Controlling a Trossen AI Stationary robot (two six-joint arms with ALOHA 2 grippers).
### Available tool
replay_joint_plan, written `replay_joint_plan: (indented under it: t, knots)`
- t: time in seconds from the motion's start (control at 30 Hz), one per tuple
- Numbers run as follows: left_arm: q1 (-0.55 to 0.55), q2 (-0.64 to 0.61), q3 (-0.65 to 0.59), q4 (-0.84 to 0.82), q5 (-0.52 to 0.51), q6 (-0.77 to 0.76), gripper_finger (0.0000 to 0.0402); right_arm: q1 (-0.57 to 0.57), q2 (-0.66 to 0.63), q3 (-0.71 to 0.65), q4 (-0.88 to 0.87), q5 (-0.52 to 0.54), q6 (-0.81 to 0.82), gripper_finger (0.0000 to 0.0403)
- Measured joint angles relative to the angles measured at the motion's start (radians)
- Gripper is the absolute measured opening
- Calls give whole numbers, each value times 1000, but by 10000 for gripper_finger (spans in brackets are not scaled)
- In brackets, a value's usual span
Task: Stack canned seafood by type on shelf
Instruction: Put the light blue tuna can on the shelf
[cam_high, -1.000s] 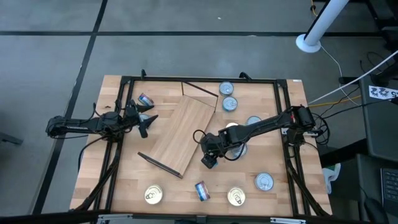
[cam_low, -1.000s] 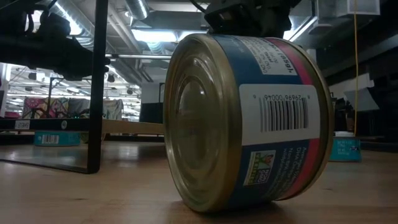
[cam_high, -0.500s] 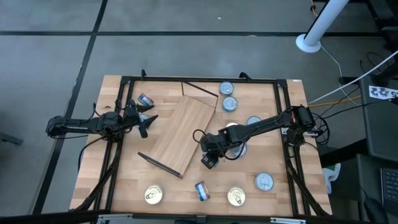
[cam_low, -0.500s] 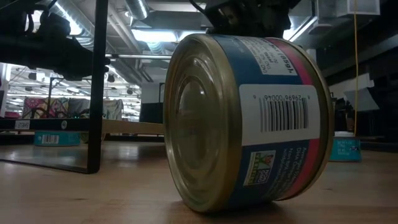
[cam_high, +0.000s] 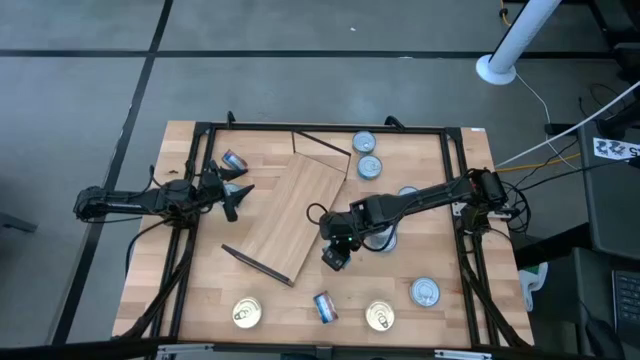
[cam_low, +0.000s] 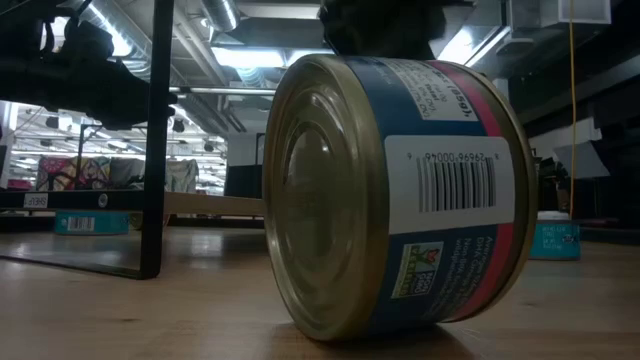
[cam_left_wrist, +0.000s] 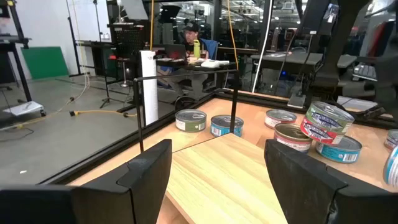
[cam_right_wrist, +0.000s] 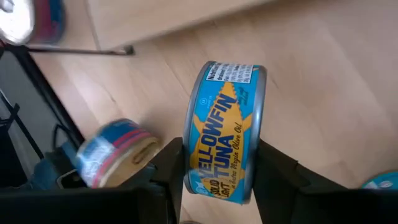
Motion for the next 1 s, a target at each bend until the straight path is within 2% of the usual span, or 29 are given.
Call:
replay_joint_plan:
  t: [0.2, 0.47, 0.8, 1.0]
  knots:
    - [0, 0, 0, 0, 0, -4, 254, -33, -1, 145, -98, 50, -70, 140]
    - [0, 0, 0, 0, 0, -17, 254, -125, -2, 192, -10, 96, -168, 140]
    - [0, 0, 0, 0, 0, -29, 253, -305, 6, 192, 153, -6, -265, 139]
    - [0, 0, 0, 0, 0, -29, 253, -370, 50, 142, 322, -74, -232, 139]
